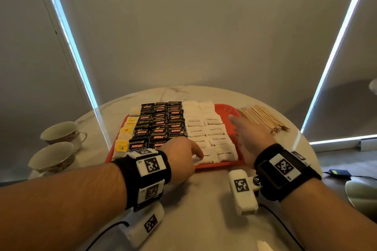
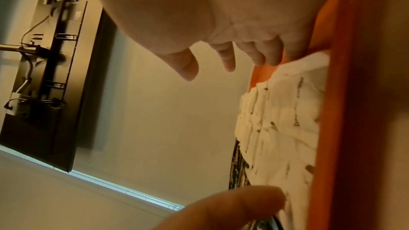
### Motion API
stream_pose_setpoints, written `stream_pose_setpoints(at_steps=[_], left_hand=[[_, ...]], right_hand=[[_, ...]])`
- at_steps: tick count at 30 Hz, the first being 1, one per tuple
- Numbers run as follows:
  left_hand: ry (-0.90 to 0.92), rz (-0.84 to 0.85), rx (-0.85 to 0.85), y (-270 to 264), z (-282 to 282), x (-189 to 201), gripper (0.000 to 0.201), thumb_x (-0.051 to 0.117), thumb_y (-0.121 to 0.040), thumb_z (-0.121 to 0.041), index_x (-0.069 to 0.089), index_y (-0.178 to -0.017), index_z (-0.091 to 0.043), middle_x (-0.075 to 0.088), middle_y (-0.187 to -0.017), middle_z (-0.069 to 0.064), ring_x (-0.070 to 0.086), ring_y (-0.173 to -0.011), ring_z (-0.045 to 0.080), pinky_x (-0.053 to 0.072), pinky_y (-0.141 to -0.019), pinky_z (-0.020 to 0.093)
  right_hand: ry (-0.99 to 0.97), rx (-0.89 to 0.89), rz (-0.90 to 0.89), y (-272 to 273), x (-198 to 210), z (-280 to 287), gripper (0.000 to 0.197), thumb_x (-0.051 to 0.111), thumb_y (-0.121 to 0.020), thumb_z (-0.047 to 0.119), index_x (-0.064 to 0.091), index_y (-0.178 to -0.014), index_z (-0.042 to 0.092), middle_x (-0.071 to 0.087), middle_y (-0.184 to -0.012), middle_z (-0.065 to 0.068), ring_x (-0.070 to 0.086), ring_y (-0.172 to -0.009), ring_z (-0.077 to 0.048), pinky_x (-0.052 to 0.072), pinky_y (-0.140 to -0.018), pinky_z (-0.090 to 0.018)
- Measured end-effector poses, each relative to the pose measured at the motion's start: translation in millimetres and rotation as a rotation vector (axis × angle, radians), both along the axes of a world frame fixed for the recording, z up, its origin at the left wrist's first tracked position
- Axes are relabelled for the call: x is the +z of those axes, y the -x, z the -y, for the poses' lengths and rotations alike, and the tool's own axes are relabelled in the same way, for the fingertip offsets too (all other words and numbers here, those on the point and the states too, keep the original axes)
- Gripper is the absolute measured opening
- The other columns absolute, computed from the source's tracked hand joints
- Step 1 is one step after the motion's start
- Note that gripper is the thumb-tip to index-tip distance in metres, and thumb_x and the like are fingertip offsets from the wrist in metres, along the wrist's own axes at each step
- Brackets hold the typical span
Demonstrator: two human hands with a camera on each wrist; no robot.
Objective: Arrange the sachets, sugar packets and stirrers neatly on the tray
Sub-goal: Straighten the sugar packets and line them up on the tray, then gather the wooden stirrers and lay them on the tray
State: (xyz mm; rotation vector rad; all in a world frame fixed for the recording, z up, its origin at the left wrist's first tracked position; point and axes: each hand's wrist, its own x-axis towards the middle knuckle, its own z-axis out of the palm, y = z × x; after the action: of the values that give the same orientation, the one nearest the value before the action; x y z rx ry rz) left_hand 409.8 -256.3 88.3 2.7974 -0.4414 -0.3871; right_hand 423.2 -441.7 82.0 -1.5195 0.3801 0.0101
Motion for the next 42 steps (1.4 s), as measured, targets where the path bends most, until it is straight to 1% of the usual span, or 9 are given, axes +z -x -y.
stream_pose_setpoints(at_steps=[7, 11, 15, 19, 25, 27, 31, 37, 42], left_hand=[[-0.023, -0.016, 0.013, 2, 4, 3, 0.060, 0.060, -0.091, 0.005, 0.065, -0.137, -0.035, 0.054, -0.150, -0.003, 0.052, -0.137, 0.022, 0.051, -0.109, 0.038], [0.027, 0.020, 0.025, 3, 1, 2, 0.053, 0.065, -0.089, 0.002, 0.066, -0.131, -0.031, 0.061, -0.136, -0.004, 0.059, -0.125, 0.017, 0.054, -0.103, 0.032], [0.028, 0.105, 0.072, 1, -5, -2, 0.022, 0.076, -0.085, -0.017, 0.063, -0.096, -0.032, 0.063, -0.099, -0.010, 0.061, -0.092, 0.009, 0.057, -0.082, 0.026], [-0.051, 0.111, 0.070, -2, -9, 4, 0.019, 0.079, -0.087, -0.036, 0.061, -0.092, -0.031, 0.062, -0.093, -0.012, 0.056, -0.084, 0.004, 0.044, -0.067, 0.020], [-0.186, 0.184, 0.119, -19, -15, 9, 0.017, 0.074, -0.090, -0.037, 0.058, -0.096, -0.034, 0.060, -0.093, -0.013, 0.056, -0.087, 0.006, 0.047, -0.076, 0.025], [-0.199, 0.207, 0.159, -30, -21, 10, 0.015, 0.074, -0.090, -0.035, 0.060, -0.093, -0.032, 0.061, -0.092, -0.012, 0.056, -0.085, 0.006, 0.045, -0.073, 0.025], [-0.178, 0.202, 0.225, -53, -31, 4, 0.011, 0.074, -0.092, -0.033, 0.064, -0.092, -0.029, 0.065, -0.096, -0.009, 0.060, -0.092, 0.010, 0.052, -0.082, 0.026], [-0.138, 0.173, 0.302, -85, -36, -2, 0.012, 0.077, -0.090, -0.034, 0.069, -0.094, -0.026, 0.066, -0.098, -0.007, 0.062, -0.096, 0.012, 0.055, -0.087, 0.026], [-0.103, 0.150, 0.332, -104, -39, -4, 0.006, 0.074, -0.092, -0.022, 0.072, -0.095, -0.027, 0.069, -0.102, -0.006, 0.064, -0.099, 0.013, 0.055, -0.089, 0.027]], right_hand=[[0.139, 0.094, 0.060, -8, -10, -2, 0.063, 0.047, -0.092, 0.060, 0.047, -0.147, 0.028, 0.049, -0.152, 0.002, 0.045, -0.140, -0.022, 0.034, -0.118, -0.051], [0.057, 0.044, 0.001, -15, 5, 1, 0.040, 0.052, -0.102, 0.047, 0.051, -0.138, 0.029, 0.060, -0.128, 0.001, 0.055, -0.124, -0.024, 0.038, -0.113, -0.046], [0.248, 0.142, -0.042, -25, 12, 0, 0.050, 0.057, -0.100, 0.043, 0.052, -0.143, 0.017, 0.051, -0.149, -0.008, 0.048, -0.136, -0.032, 0.039, -0.113, -0.047], [0.546, 0.083, -0.020, -40, 34, 10, 0.042, 0.052, -0.103, 0.039, 0.058, -0.137, 0.014, 0.059, -0.138, -0.010, 0.057, -0.122, -0.030, 0.046, -0.105, -0.043], [1.116, 0.149, -0.176, -93, 38, 56, 0.034, 0.057, -0.101, 0.032, 0.065, -0.129, 0.015, 0.063, -0.133, -0.007, 0.062, -0.112, -0.027, 0.049, -0.090, -0.035], [1.145, 0.133, -0.268, -101, 32, 65, 0.041, 0.072, -0.091, 0.037, 0.067, -0.125, 0.015, 0.064, -0.133, -0.006, 0.062, -0.107, -0.027, 0.051, -0.089, -0.035], [1.142, 0.167, -0.372, -103, 31, 79, 0.058, 0.070, -0.095, 0.034, 0.052, -0.143, 0.005, 0.050, -0.150, -0.015, 0.049, -0.136, -0.032, 0.042, -0.108, -0.039], [1.142, 0.235, -0.455, -121, 24, 88, 0.067, 0.068, -0.092, 0.051, 0.052, -0.145, 0.012, 0.053, -0.148, -0.012, 0.056, -0.129, -0.030, 0.047, -0.108, -0.041], [1.319, 0.314, -0.441, -124, 19, 77, 0.051, 0.052, -0.105, 0.031, 0.047, -0.148, 0.006, 0.046, -0.154, -0.013, 0.046, -0.141, -0.031, 0.038, -0.110, -0.034]])
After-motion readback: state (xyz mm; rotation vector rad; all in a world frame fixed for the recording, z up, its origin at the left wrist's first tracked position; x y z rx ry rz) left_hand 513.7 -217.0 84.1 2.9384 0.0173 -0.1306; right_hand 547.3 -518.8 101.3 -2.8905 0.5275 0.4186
